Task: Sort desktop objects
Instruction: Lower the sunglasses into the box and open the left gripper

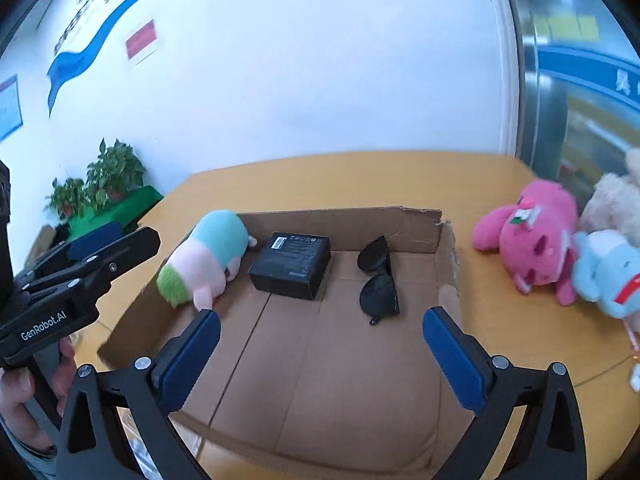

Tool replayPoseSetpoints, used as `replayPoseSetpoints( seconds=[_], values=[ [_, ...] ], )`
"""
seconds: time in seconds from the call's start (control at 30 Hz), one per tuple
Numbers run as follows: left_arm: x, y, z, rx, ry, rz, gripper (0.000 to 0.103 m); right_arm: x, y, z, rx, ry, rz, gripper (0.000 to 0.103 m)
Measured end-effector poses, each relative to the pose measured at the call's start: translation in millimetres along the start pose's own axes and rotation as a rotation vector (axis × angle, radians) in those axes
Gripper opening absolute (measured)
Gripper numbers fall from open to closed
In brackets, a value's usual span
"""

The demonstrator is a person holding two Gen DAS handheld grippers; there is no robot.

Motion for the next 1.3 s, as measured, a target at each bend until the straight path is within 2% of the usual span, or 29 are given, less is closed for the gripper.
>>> replayPoseSetpoints(
  seconds=[0.1, 0.2, 0.33, 0.43, 0.53, 0.67, 1.3],
  values=[
    [23.5, -15.1, 0.1, -0.031, 0.055, -0.015, 0.083, 22.4, -13.2, 13.3, 0.025, -0.052, -0.032, 0.103],
    [40.2, -27.6, -2.7, -0.035, 0.048, -0.015, 0.083, 36.4, -22.8, 23.8, 0.024, -0.062, -0.043, 0.103],
    [60.6, -38.3, -2.6, -0.067, 0.099, -0.039, 0.083, 50.8, -30.3, 35.5, 0.068, -0.096, -0.066, 0.103],
    [69.1, -41.6, -0.1, -0.052, 0.113, -0.049, 0.083, 50.0, -34.7, 39.9, 0.089, -0.103, -0.071, 0.103],
    [70.6, -43.9, 0.8, -0.047, 0.110, -0.043, 0.083, 49.3, -37.0, 42.3, 0.091, -0.102, -0.074, 0.103],
    [64.5, -46.9, 4.8, -0.011, 0.059, -0.018, 0.083, 48.5, -39.1, 40.2, 0.080, -0.109, -0.075, 0.103],
    [42.2, -66.5, 5.4, -0.009, 0.041, 0.063, 0.083, 33.0, -50.1, 22.2, 0.046, -0.121, -0.034, 0.103]
  ],
)
Point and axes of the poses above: each gripper's, at about its wrist camera, not at the fingertips, and x roughly against the way its jaws point, z to its left, y to its top, the point moved 6 cm from there along -x, roughly the way its jaws point, and after that the axes turned 2 degrees about -x, right-handed, at the moved point
